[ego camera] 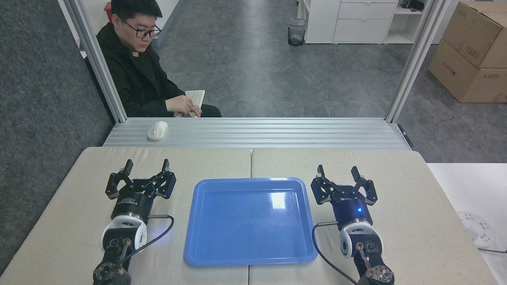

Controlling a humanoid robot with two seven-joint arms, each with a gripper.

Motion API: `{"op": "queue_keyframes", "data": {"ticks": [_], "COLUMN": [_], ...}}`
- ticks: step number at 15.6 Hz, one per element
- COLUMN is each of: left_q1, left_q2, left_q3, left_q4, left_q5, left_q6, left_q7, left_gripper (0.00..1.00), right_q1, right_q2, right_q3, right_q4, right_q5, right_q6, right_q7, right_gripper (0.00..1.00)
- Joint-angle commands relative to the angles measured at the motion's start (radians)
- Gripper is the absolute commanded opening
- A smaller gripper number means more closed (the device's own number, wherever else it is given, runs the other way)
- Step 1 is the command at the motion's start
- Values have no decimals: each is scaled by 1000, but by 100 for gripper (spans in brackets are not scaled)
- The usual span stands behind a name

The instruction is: Pick up switch part and place in tray

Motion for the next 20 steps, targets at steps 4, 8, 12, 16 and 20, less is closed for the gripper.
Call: {"op": "queue_keyframes", "data": {"ticks": [4,8,12,16,20], "left_q1": [26,55,60,63,61], "left_q2": [-65,-65,-63,-62,-55], "left_q3": [-39,-39,-36,-33,-34], "left_q4": [34,33,28,25,25], "left_q5": [-8,-7,0,1,3], "left_q6": [6,6,6,6,5], "left_q7": [7,9,9,9,9], "left_gripper": [99,99,99,99,99], "right_q1": [1,1,1,1,1], "right_q2": [9,12,12,12,12], "right_q3": [-3,-6,-6,-6,-6], "right_q4": [-3,-3,-3,-3,-3], "right_q5": [3,3,3,3,3], "right_q6": [1,1,2,1,2], "right_q7": [0,0,0,0,0], "right_gripper": [100,100,100,100,100]}}
